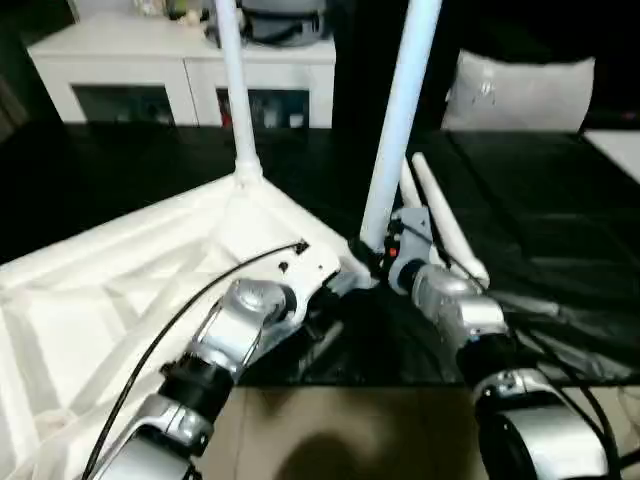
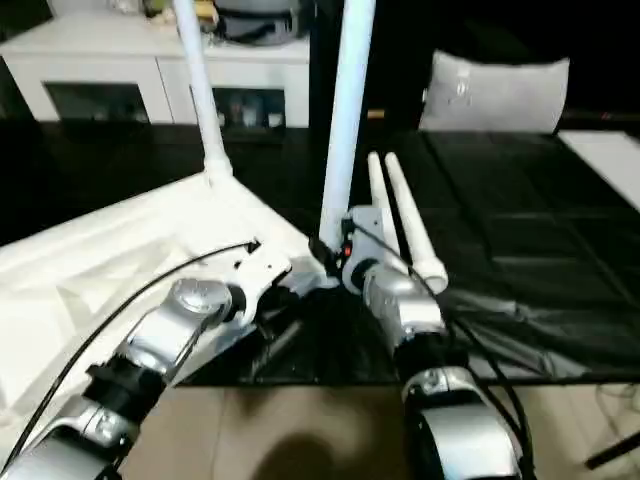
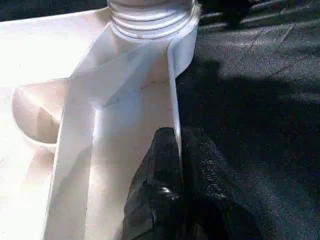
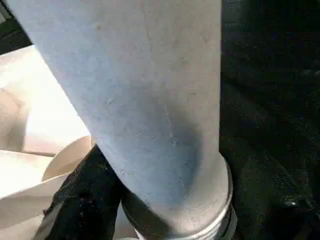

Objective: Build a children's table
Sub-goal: Rotate leg to tighten

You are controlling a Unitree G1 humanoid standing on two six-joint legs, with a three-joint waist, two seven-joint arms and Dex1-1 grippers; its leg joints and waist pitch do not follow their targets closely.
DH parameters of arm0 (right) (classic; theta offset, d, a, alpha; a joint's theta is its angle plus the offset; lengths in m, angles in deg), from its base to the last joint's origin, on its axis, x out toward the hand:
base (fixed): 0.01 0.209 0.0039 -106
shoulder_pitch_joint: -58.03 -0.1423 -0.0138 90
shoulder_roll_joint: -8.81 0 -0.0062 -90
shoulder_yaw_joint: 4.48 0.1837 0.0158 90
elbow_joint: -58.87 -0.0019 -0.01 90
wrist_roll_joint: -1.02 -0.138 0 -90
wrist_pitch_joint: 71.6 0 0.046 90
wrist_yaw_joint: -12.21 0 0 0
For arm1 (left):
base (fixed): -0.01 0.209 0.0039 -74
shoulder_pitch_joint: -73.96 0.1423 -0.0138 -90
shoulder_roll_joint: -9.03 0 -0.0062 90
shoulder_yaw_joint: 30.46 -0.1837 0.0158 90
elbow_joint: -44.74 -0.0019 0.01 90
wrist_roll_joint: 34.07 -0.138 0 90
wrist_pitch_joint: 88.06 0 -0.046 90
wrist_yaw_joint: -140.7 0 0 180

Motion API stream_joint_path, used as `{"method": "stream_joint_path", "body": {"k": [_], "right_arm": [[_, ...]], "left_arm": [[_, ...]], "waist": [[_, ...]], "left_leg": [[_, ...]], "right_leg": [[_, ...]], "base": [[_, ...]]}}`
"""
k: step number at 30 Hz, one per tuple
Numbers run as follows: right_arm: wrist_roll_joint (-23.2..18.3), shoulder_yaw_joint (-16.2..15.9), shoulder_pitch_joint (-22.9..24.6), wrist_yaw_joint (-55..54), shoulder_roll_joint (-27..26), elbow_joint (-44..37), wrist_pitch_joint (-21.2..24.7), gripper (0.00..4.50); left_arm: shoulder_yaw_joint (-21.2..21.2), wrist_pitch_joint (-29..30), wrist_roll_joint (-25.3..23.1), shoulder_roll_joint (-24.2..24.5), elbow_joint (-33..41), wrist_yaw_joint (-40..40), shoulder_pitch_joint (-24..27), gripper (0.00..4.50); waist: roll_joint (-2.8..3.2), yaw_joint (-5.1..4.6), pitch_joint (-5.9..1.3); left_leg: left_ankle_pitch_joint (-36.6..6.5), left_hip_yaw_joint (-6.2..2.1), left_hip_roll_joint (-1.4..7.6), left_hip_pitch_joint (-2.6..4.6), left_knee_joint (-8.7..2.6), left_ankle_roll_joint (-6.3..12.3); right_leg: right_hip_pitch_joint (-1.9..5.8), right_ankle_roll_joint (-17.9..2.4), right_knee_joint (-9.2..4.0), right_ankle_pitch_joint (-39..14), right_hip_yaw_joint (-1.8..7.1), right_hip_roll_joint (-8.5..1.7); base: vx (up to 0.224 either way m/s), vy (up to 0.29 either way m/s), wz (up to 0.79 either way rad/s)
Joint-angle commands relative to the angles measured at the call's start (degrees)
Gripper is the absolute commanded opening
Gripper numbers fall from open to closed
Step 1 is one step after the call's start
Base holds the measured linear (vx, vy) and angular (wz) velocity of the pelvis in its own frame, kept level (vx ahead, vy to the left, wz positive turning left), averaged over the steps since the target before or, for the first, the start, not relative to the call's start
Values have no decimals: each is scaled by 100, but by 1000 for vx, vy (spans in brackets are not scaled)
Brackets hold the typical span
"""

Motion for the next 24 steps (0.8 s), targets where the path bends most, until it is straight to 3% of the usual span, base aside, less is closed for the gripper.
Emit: {"method": "stream_joint_path", "body": {"k": [1, 3, 5, 7, 8, 9, 13, 16, 17, 19, 21, 24], "right_arm": [[240, -96, 313, -243, -1, 706, 299, 329], [237, -78, 319, -185, 8, 685, 260, 348], [287, -103, 359, 0, 61, 570, 142, 375], [308, -125, 404, 83, 106, 463, 84, 392], [313, -143, 440, 162, 161, 392, 15, 405], [302, -154, 486, 251, 230, 308, -28, 414], [308, -200, 606, 438, 362, 39, -80, 444], [269, -275, 828, 891, 526, -481, -32, 444], [263, -302, 888, 1012, 580, -622, -31, 444], [237, -358, 1016, 1247, 722, -954, -21, 444], [126, -337, 1092, 1482, 829, -1237, 2, 444], [-18, -307, 1147, 1746, 1024, -1694, 48, 444]], "left_arm": [[-260, -47, 6, -63, 141, 155, 7, 0], [-224, -67, -27, -13, 110, 179, -5, 0], [-182, -121, -56, 132, 46, 240, -27, 0], [-189, -186, -74, 218, 13, 297, -36, 0], [-216, -247, -81, 302, -15, 363, -42, 0], [-253, -300, -87, 388, -35, 450, -44, 0], [-314, -360, -112, 523, -53, 573, -35, 0], [-314, -433, -106, 621, -92, 666, -29, 0], [-313, -452, -106, 643, -104, 691, -29, 0], [-333, -521, -105, 715, -140, 781, -31, 0], [-370, -621, -115, 797, -193, 872, -37, 0], [-441, -881, -113, 964, -276, 1123, -37, 0]], "waist": [[60, -41, -67], [69, -16, -92], [50, 3, -89], [43, 38, -114], [2, 52, -142], [32, 63, -144], [8, 85, -164], [5, 137, -223], [28, 154, -237], [10, 168, -295], [9, 166, -345], [5, 153, -338]], "left_leg": [[-2782, -147, 316, -56, -594, -74], [-2700, -136, 329, -31, -603, -79], [-2495, -115, 320, -68, -617, -40], [-2134, -56, 321, -52, -601, 11], [-1724, -47, 337, -110, -604, 57], [-1436, -8, 348, -124, -602, 107], [-1541, 72, 333, -97, -582, 157], [-905, 119, 336, -137, -550, 269], [-618, 135, 336, -143, -515, 337], [-12, 131, 323, -194, -449, 465], [696, 136, 281, -242, -338, 805], [557, 128, 300, -287, -321, 987]], "right_leg": [[47, -275, -639, -2847, 296, -496], [24, -352, -630, -2608, 356, -507], [33, -414, -605, -2462, 406, -509], [13, -550, -587, -2231, 476, -512], [66, -660, -514, -1868, 502, -514], [63, -774, -472, -1610, 520, -493], [-15, -851, -491, -1952, 586, -458], [30, -1023, -412, -1106, 602, -440], [29, -1152, -362, -684, 599, -428], [90, -1289, -239, 155, 573, -403], [89, -1468, -123, 1194, 551, -368], [94, -1516, -144, 893, 528, -394]], "base": [[0, 0, 0], [0, 0, 0], [0, 0, 0], [0, 0, 0], [0, 0, 0], [0, 0, 0], [13, -8, 1], [66, -29, 6], [75, -17, 6], [70, -8, 4], [0, 0, 0], [0, 0, 0]]}}
